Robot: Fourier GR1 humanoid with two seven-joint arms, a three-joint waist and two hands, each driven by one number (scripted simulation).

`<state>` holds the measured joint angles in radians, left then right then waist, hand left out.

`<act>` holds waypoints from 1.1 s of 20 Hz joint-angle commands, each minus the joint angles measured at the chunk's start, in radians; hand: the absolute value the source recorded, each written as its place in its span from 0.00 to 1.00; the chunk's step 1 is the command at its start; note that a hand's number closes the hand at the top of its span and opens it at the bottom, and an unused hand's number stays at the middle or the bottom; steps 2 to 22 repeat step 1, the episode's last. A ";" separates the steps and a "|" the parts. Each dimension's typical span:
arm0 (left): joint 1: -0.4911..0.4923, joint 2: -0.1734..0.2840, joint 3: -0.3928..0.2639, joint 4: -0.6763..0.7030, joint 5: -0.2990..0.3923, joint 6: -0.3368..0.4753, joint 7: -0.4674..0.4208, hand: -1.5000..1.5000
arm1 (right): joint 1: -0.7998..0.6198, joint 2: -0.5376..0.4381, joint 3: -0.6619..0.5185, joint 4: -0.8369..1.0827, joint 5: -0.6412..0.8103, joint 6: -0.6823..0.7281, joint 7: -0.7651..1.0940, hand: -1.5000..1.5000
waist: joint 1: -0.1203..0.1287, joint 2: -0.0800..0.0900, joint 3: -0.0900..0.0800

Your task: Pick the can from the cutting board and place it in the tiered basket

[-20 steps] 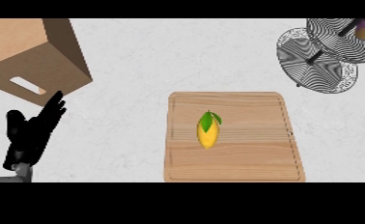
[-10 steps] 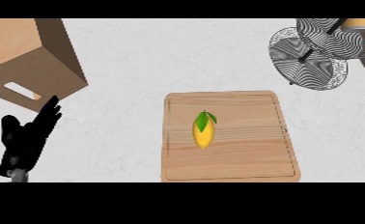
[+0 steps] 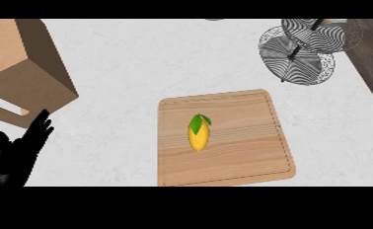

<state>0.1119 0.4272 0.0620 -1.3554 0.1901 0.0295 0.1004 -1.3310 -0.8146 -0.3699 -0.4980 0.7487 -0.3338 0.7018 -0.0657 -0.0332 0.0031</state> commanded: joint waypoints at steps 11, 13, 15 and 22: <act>0.034 -0.007 0.013 -0.015 0.011 0.007 0.007 0.50 | 0.097 0.022 -0.056 -0.139 -0.106 0.050 -0.041 0.00 | -0.024 -0.011 -0.002; 0.034 -0.007 0.013 -0.015 0.011 0.007 0.007 0.50 | 0.097 0.022 -0.056 -0.139 -0.106 0.050 -0.041 0.00 | -0.024 -0.011 -0.002; 0.034 -0.007 0.013 -0.015 0.011 0.007 0.007 0.50 | 0.097 0.022 -0.056 -0.139 -0.106 0.050 -0.041 0.00 | -0.024 -0.011 -0.002; 0.034 -0.007 0.013 -0.015 0.011 0.007 0.007 0.50 | 0.097 0.022 -0.056 -0.139 -0.106 0.050 -0.041 0.00 | -0.024 -0.011 -0.002</act>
